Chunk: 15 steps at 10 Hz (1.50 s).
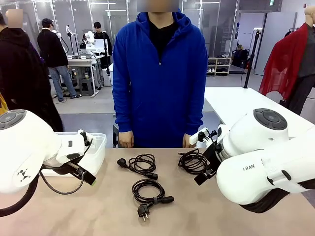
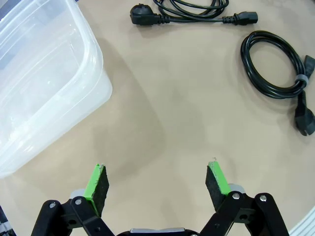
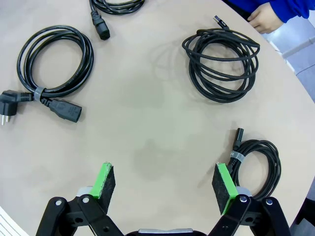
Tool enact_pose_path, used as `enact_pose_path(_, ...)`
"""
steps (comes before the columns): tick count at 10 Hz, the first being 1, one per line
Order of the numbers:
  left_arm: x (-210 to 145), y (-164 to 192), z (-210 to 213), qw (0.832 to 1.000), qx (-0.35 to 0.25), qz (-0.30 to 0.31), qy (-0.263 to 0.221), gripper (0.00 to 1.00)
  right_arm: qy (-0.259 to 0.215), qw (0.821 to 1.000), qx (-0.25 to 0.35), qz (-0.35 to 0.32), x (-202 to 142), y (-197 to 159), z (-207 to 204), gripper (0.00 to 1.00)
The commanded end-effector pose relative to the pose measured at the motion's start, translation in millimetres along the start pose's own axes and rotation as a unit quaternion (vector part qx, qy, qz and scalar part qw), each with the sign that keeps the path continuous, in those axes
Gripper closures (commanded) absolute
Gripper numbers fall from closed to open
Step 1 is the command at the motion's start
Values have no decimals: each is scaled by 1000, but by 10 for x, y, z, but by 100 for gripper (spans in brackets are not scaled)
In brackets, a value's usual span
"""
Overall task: Organize and store the cables.
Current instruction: Place the Power Cable into the Organizing box.
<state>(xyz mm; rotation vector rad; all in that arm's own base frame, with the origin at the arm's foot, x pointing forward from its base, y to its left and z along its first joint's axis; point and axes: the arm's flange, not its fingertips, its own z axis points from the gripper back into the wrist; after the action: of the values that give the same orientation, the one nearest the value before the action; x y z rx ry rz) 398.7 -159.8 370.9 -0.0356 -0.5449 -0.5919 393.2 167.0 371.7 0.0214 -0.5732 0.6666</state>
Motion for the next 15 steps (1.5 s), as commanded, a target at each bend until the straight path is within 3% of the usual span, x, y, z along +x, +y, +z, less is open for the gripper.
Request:
enact_pose_path(1, 0, 0, 0, 1000, 0, 0, 0, 0, -2, 1000, -1, 6, 51, -27, 81, 0)
enact_pose_path(3, 54, 53, 295, 999, -28, -17, 3, 0, -10, 1000, 15, 12, 186, -154, 439, 0)
enact_pose_path(6, 94, 130, 968, 995, -72, -61, 15, 0, 14, 997, 52, 51, 375, -422, 1131, 0)
enact_pose_path(7, 74, 199, 1272, 992, -95, -83, -6, 0, 14, 995, 66, 69, 400, -508, 1371, 0)
enact_pose_path(11, -274, 296, 2279, 981, -89, -163, -61, 0, -19, 989, 102, 103, 231, -824, 2161, 0)
enact_pose_path(13, -429, 453, 2640, 981, -81, -160, -77, 0, -34, 990, 88, 101, 74, -964, 2475, 0)
enact_pose_path(15, -424, 648, 2738, 983, -83, -146, -75, 0, -47, 993, 65, 88, -133, -1103, 2636, 0)
